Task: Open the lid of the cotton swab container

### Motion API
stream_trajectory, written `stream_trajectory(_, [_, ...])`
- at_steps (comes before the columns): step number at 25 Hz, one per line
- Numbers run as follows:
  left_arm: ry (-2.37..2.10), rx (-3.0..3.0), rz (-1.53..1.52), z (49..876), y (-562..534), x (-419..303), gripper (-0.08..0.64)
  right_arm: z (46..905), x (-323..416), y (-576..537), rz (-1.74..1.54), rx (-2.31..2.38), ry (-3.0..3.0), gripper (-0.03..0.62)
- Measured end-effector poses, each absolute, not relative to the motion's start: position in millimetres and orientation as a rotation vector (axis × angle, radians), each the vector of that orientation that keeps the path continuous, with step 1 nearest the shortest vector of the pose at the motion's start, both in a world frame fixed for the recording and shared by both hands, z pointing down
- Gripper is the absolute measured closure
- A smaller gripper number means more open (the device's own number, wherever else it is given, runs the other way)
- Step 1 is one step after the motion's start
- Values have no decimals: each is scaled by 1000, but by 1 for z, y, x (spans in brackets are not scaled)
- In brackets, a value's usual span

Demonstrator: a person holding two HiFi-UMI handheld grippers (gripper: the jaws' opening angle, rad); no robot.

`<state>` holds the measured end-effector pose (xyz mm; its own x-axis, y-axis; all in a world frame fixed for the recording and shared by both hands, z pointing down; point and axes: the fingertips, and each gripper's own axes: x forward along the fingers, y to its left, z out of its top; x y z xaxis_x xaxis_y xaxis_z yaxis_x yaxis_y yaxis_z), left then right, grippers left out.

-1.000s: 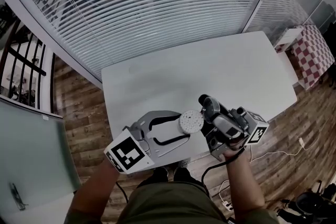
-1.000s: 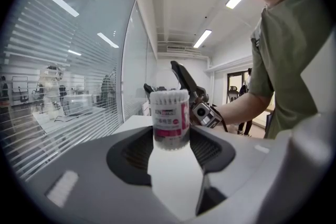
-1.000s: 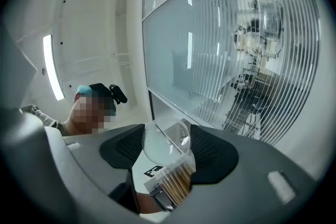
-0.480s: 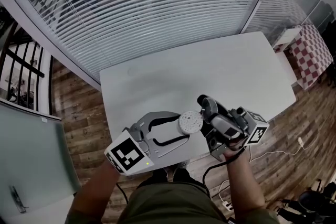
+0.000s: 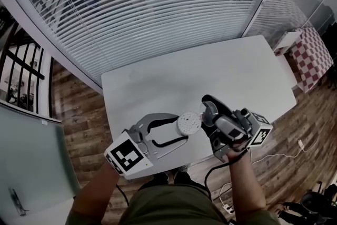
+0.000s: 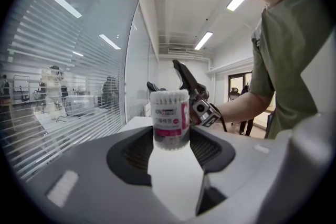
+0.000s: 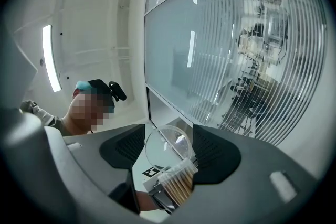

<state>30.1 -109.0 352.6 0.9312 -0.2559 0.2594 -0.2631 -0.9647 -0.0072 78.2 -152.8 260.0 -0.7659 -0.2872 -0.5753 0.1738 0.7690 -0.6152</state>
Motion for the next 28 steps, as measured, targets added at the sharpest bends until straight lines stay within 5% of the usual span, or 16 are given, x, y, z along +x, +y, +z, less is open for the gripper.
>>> stream_trajectory(28, [-516,3061,332,355,-140,-3,337,285,100,-150,-847,-436,2423,328])
